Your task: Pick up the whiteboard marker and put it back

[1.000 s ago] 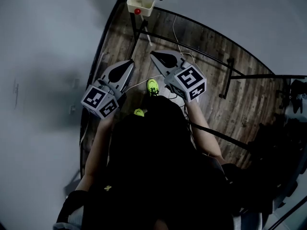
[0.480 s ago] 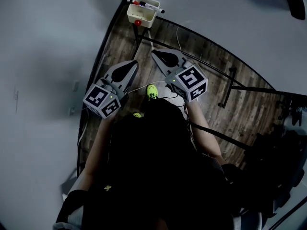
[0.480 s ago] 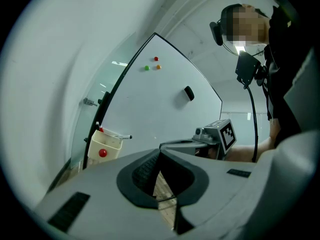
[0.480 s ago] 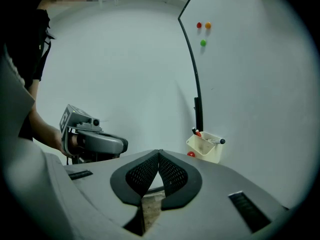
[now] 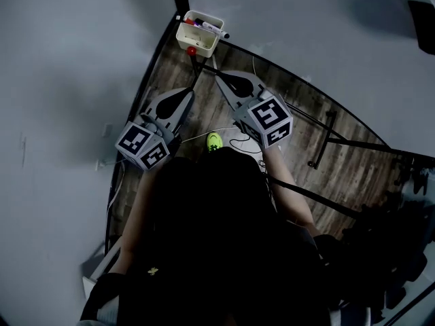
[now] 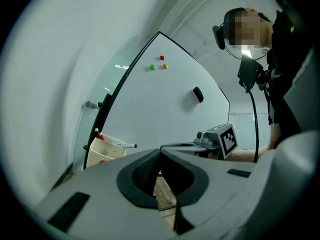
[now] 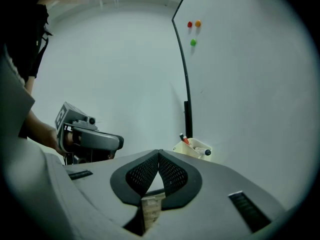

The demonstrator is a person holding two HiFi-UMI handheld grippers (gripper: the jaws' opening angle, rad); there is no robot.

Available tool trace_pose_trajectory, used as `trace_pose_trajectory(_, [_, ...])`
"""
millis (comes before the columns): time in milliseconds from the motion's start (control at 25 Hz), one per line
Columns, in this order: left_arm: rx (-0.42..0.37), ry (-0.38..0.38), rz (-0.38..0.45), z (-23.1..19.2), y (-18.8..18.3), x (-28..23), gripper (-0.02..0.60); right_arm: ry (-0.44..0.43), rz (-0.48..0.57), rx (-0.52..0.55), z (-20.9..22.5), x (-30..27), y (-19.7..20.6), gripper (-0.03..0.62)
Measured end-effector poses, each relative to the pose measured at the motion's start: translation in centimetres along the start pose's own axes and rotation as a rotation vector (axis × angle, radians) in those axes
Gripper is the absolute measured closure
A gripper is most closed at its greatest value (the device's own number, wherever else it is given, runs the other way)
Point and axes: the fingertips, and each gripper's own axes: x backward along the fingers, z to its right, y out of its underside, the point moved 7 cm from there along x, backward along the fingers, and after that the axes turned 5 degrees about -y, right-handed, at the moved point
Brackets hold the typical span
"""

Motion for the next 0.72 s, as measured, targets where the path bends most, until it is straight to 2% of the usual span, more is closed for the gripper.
trace_pose_trajectory(440, [0.001,-0.011,0.000,-0.8,-1.3,-2.1,0.568,0.051,0.006,0.010,3.4,-0.3,-0.9,0.587])
trace_pose_trajectory(720, [0.029,0.015,-0.007,-2.9,-1.5,-3.0,0.568,0.079,-0.009,-0.003,5.1,-1.9,-0.7,0.555])
